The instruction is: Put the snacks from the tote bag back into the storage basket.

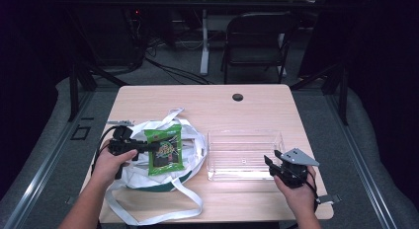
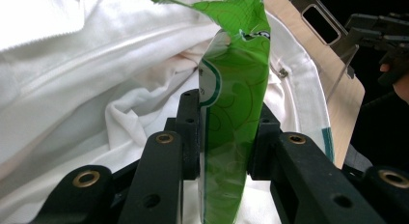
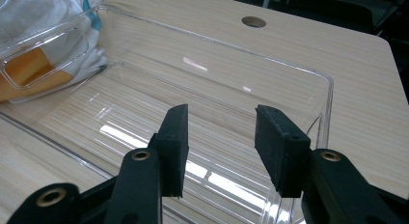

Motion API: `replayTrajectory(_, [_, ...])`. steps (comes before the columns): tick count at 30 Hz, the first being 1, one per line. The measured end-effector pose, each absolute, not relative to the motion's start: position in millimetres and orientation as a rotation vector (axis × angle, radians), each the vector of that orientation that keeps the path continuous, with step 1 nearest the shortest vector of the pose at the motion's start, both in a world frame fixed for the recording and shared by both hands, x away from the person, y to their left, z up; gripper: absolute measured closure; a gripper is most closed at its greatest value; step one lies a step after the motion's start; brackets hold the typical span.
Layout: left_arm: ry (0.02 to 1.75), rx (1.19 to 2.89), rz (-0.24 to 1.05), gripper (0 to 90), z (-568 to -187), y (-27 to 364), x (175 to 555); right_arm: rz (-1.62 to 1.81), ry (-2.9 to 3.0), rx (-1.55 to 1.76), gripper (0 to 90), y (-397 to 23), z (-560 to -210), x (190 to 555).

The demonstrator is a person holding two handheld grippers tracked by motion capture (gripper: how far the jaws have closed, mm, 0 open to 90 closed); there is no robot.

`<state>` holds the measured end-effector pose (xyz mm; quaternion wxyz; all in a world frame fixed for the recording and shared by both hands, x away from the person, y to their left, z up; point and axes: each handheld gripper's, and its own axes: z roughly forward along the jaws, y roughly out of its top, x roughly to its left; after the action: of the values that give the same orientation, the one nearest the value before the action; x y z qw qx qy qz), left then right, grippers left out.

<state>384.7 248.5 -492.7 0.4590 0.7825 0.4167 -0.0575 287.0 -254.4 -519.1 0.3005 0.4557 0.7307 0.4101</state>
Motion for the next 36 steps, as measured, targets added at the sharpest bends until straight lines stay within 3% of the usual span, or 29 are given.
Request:
replayTrajectory(23, [0.947, 1.896, -0.021, 72.7, -471.2, 246.3, 386.9, 1.054, 1.926, 1.115, 53.2, -251.7, -515.8, 285.8])
replayTrajectory(26, [0.94, 1.886, -0.005, 72.7, -469.1, 245.9, 386.7, 1.045, 1.918, 1.092, 49.8, -249.4, -514.3, 285.0])
replayTrajectory(36, [0.928, 1.856, 0.028, 72.7, -461.6, 245.1, 385.6, 1.047, 1.995, 1.064, 55.2, -245.9, -516.7, 287.2])
